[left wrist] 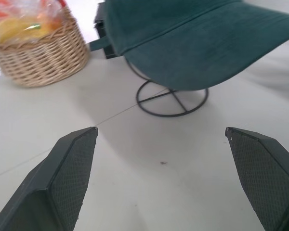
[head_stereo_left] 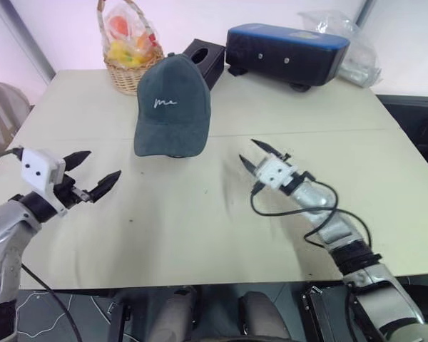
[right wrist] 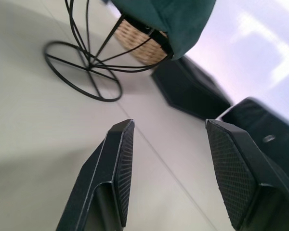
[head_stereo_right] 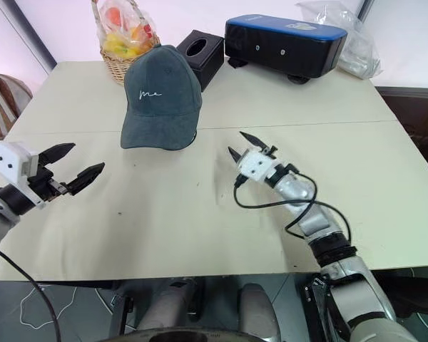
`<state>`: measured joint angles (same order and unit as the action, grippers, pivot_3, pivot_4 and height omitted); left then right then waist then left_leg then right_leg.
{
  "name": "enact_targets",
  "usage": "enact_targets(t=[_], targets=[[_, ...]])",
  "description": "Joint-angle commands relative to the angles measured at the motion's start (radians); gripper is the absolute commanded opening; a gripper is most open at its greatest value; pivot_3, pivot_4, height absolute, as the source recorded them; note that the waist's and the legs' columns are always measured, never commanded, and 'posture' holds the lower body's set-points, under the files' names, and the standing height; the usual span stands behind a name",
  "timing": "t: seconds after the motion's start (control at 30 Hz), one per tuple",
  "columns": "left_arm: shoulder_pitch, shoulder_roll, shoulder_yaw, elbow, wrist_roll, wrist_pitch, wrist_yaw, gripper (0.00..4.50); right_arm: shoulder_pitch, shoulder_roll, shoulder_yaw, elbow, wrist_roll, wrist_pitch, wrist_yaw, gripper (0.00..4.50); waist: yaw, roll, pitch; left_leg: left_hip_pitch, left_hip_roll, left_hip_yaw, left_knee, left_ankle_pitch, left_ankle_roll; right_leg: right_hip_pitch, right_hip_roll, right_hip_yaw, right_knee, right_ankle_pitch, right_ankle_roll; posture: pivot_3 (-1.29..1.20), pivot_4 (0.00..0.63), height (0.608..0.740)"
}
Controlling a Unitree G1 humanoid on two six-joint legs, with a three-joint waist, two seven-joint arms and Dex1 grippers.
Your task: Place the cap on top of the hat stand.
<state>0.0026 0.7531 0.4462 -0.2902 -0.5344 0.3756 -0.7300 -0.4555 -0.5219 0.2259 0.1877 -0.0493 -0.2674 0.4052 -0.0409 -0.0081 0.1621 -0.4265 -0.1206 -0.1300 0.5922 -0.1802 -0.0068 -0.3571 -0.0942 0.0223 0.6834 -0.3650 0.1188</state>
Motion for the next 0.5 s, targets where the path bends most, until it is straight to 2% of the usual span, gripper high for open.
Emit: enact_targets(t=[0.03,0.23,0.5], targets=[[-0.016,0.046,0.041,-0.037,-0.034,0.026,-0.031,4.50,-0.016,-0.072,-0.078,-0.212,0.221,0.281,0.204,2.37,0.002,0.000,0.000,0.000,0.000,0.000,0.000,0.000,0.000,0.000,0.000,0.000,0.000,0.000,0.000,0.00,0.150,0.740],[-0.082,0.142,0.073,-0.019,-0.076,0.074,-0.083,4.50,-0.138,-0.206,-0.182,-0.378,0.444,0.641,0.387,2.37,0.008,0.000,0.002,-0.001,0.000,0.000,0.000,-0.001,0.001,-0.001,-0.001,-0.001,-0.001,-0.001,-0.001,0.00,0.150,0.740],[-0.175,0.265,0.120,0.001,-0.152,0.164,-0.162,4.50,-0.303,-0.272,-0.255,-0.420,0.604,0.856,0.520,2.37,0.008,0.000,0.003,-0.002,0.000,0.000,-0.002,-0.002,0.002,-0.003,-0.002,-0.002,-0.003,-0.002,-0.003,0.00,0.150,0.740]])
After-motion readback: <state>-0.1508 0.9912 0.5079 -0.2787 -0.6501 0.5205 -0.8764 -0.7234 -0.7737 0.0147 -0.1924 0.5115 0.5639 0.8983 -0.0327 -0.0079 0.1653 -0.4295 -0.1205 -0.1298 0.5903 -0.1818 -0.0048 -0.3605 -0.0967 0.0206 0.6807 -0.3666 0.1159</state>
